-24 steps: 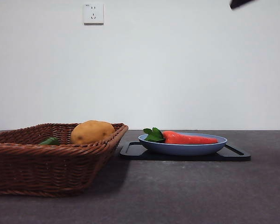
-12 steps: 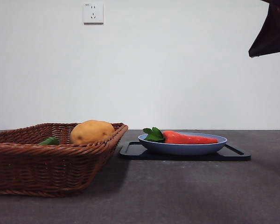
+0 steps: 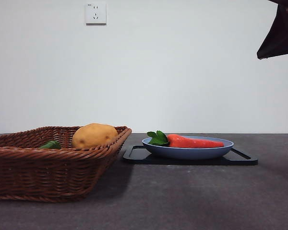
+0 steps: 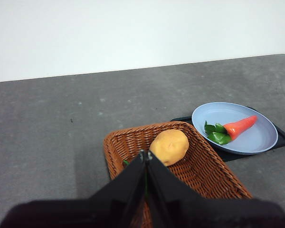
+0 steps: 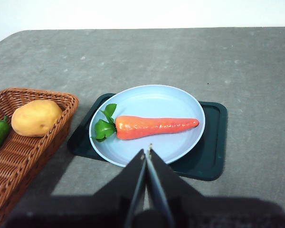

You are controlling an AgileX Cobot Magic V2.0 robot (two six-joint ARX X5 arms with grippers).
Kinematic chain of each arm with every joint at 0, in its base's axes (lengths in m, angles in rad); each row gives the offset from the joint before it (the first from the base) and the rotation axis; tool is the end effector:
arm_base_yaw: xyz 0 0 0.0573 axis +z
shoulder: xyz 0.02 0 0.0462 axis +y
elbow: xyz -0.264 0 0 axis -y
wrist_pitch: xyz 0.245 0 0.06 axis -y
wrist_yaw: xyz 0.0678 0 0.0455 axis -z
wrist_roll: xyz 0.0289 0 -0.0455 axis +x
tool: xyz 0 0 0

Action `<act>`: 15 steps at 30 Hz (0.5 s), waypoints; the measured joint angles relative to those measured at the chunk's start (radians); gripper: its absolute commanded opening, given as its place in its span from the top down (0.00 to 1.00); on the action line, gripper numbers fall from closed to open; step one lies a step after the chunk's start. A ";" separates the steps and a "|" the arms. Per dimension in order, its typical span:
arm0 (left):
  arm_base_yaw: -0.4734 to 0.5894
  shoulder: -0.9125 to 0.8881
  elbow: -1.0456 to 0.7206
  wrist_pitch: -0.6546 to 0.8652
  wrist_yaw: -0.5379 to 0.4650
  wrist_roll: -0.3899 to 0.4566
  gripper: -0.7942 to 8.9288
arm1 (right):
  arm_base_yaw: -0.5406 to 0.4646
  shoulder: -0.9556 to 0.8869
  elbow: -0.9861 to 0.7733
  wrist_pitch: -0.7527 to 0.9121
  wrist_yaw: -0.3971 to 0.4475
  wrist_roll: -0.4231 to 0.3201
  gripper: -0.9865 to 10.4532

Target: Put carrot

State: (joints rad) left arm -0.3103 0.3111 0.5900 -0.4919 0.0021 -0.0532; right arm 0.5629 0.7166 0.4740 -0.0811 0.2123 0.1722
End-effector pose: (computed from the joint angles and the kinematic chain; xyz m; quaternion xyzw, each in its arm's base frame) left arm 0.0783 -0.0252 0.2890 -0.0098 0.1091 -0.1518 0.9823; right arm 0.1421 0.0825 0.2457 0.0229 0.1634 0.1587 0.9734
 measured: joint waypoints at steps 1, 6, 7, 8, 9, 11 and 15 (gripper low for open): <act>0.000 0.000 0.000 -0.001 0.001 0.000 0.91 | 0.000 0.000 0.000 0.000 0.000 0.000 0.91; 0.026 -0.065 0.000 -0.038 0.004 0.005 0.91 | 0.000 0.000 0.000 0.000 0.000 0.000 0.91; 0.039 -0.085 0.000 -0.040 0.005 0.013 0.91 | 0.000 0.000 0.000 0.000 0.000 0.000 0.91; 0.062 -0.116 0.000 -0.040 0.005 0.023 0.91 | 0.000 0.000 0.000 0.000 0.000 0.000 0.91; 0.083 -0.140 -0.002 -0.037 0.003 0.028 0.91 | 0.000 0.000 0.000 0.000 0.000 0.000 0.91; 0.136 -0.188 -0.023 -0.005 -0.011 0.037 0.91 | 0.000 0.000 0.000 0.000 0.000 0.000 0.91; 0.235 -0.246 -0.122 0.063 -0.027 0.061 0.91 | 0.000 0.000 0.000 0.000 0.000 0.000 0.91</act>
State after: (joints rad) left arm -0.0757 0.0650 0.4679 -0.4286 -0.0246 0.0078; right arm 0.5629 0.7166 0.4740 -0.0811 0.2119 0.1722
